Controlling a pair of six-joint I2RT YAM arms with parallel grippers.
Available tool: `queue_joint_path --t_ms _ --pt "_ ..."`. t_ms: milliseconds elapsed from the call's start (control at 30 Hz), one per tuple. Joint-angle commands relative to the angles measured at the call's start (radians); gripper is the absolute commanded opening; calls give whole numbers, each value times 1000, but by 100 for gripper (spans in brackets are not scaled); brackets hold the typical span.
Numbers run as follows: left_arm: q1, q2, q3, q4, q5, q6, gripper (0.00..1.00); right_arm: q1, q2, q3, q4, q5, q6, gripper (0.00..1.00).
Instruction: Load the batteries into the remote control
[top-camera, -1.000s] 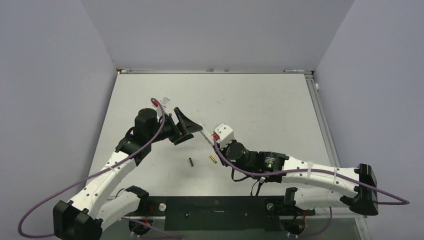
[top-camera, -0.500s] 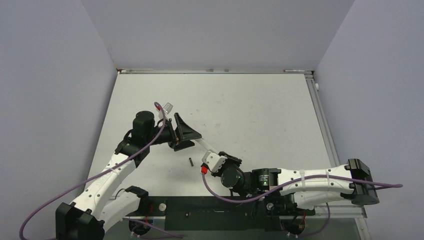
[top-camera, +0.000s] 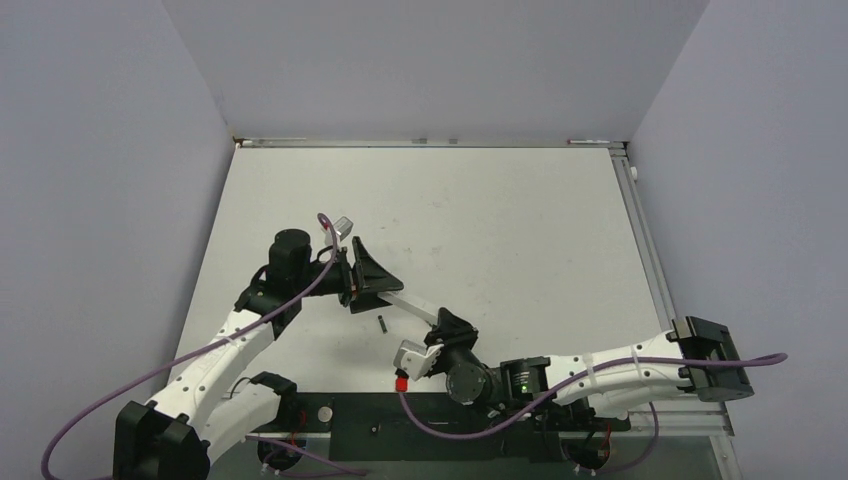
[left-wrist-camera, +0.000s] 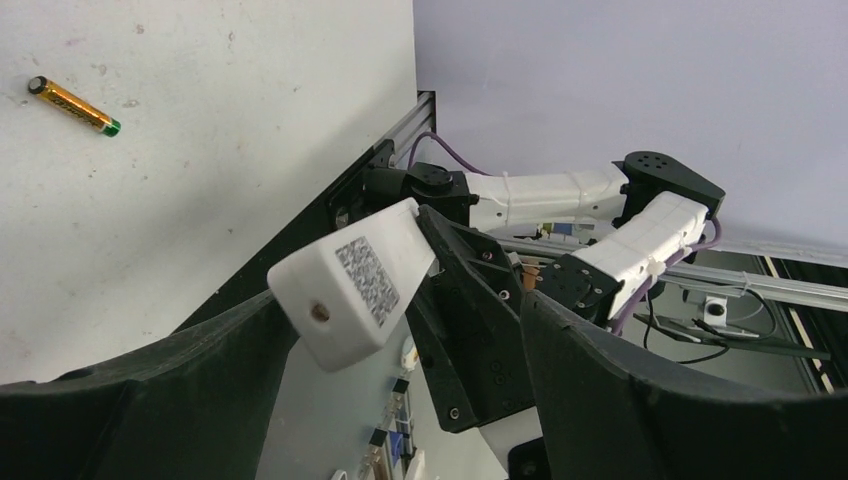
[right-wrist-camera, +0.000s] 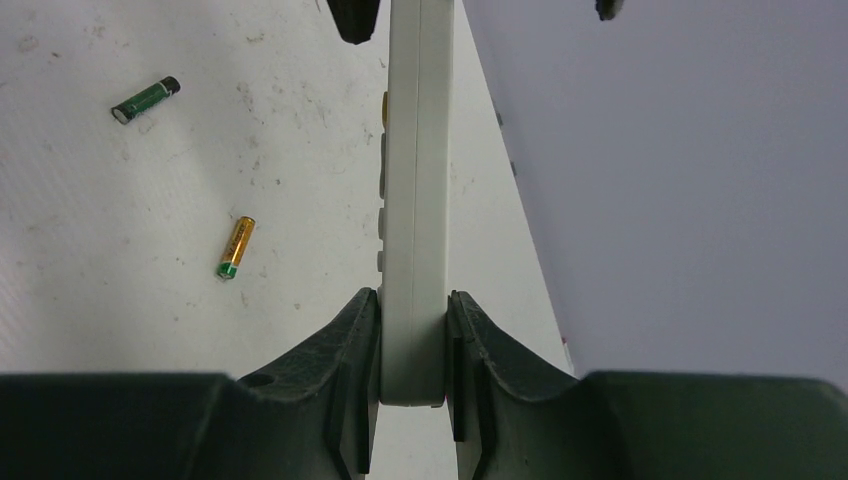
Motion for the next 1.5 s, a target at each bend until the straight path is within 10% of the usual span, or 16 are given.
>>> queue_joint_path --t_ms 0,900,1300,1467 --pt "7 0 -12 96 71 -27 78 30 -10 -41 201 17 -222 8" --pt "6 -52 -125 289 148 -223 45 50 69 -167 579 -33 -537 8" --pt "6 -58 -156 341 150 -261 0 50 69 -174 586 -34 -516 8" --pt "7 -68 -174 373 133 -278 0 51 30 -168 518 -53 -441 40"
